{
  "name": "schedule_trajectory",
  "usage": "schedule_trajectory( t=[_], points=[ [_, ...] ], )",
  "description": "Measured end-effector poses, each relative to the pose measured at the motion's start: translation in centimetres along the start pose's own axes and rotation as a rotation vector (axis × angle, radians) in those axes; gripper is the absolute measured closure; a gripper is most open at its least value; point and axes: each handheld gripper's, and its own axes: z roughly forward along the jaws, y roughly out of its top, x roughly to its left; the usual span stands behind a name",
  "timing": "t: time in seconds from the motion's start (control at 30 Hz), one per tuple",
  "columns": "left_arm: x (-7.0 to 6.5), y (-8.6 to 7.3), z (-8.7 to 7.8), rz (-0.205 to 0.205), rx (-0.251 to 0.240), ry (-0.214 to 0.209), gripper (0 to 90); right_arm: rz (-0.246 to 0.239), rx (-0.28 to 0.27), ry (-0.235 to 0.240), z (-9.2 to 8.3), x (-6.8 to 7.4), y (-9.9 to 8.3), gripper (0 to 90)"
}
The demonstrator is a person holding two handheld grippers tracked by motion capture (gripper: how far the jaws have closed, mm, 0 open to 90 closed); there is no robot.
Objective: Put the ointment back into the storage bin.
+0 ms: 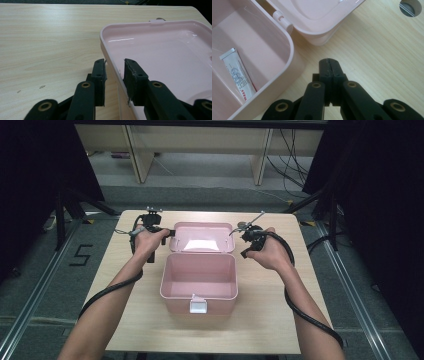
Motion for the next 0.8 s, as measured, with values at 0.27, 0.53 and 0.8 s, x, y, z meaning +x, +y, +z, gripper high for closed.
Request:
schedule_trajectory(
  t=[0.27, 0.53, 0.8],
  points=[
    [-0.1, 0.2, 0.4, -0.020, 0.019, 0.003, 70.8, 0.002, 0.007, -0.002, 0.1, 0.2, 0.1, 90.0],
    [-0.5, 0.4, 0.9, -0.028, 0.033, 0.014, 72.1, 0.004, 0.013, 0.011, 0.1, 0.2, 0.0, 90.0],
    [-0.5, 0.7, 1.2, -0.048, 0.041, 0.024, 74.4, 0.004, 0.005, 0.001, 0.1, 0.0, -0.2, 90.0]
  ],
)
